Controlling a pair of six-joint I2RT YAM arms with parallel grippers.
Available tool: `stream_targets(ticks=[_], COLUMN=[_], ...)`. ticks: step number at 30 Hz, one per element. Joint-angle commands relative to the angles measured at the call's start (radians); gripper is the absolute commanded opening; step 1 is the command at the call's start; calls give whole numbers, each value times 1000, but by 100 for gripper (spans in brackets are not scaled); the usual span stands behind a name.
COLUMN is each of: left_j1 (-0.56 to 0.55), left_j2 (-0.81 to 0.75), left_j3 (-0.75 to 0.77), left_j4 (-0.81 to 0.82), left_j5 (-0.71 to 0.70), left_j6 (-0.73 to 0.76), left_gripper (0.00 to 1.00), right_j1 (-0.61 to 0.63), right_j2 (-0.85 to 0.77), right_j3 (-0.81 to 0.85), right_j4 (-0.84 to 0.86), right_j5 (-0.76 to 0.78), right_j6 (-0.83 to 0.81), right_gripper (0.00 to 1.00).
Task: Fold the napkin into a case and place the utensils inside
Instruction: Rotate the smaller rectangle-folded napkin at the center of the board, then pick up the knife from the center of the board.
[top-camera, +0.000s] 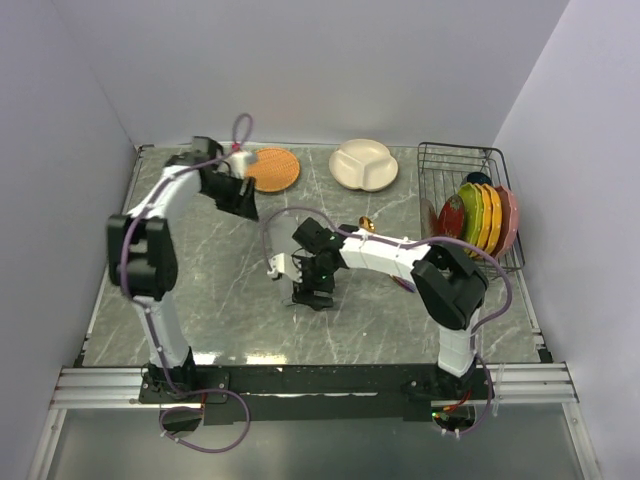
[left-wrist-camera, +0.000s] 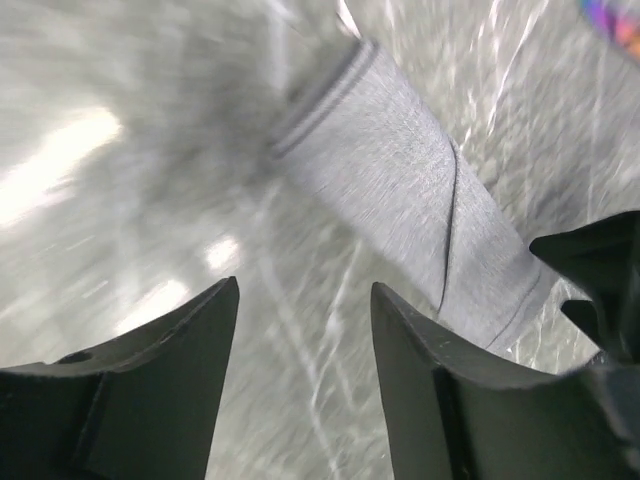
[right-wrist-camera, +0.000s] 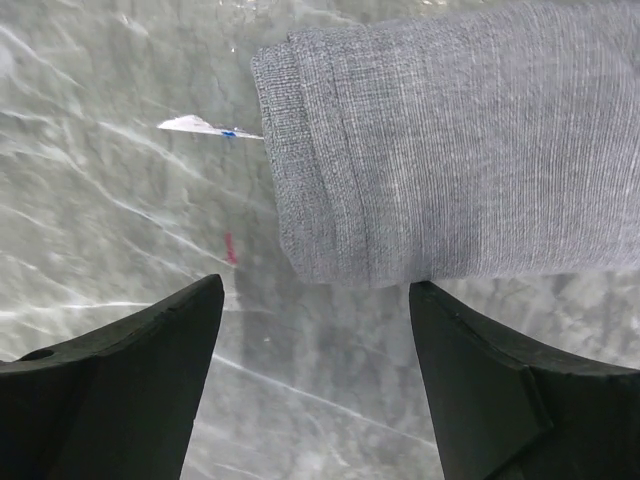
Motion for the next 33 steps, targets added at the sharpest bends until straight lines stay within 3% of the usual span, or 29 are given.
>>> stream_targets(ticks=[1, 4, 8, 15, 24, 33], left_j1=[81, 115, 117, 115, 112, 109], left_j2=[-237, -400, -626, -707, -629, -575], left_j3=[-66, -154, -285, -394, -345, -295], left_j4=[81, 221, 408, 543, 471, 444], left_j5=[45, -5, -19, 27, 21, 16], left_j6=[-22, -41, -61, -183, -180, -162], left_gripper=[62, 64, 77, 74, 71, 71], right_j1=[-87, -182, -371, -600, -609, -588], right_j2=[-163, -306, -378, -325, -230, -205], right_j3=[34, 7, -38, -108, -125, -210], right_j4=[-2, 40, -18, -49, 9, 47], right_j5=[-61, -59, 111, 188, 158, 170], right_j6=[191, 328, 311, 230, 247, 189], right_gripper=[86, 86, 81, 67, 57, 54])
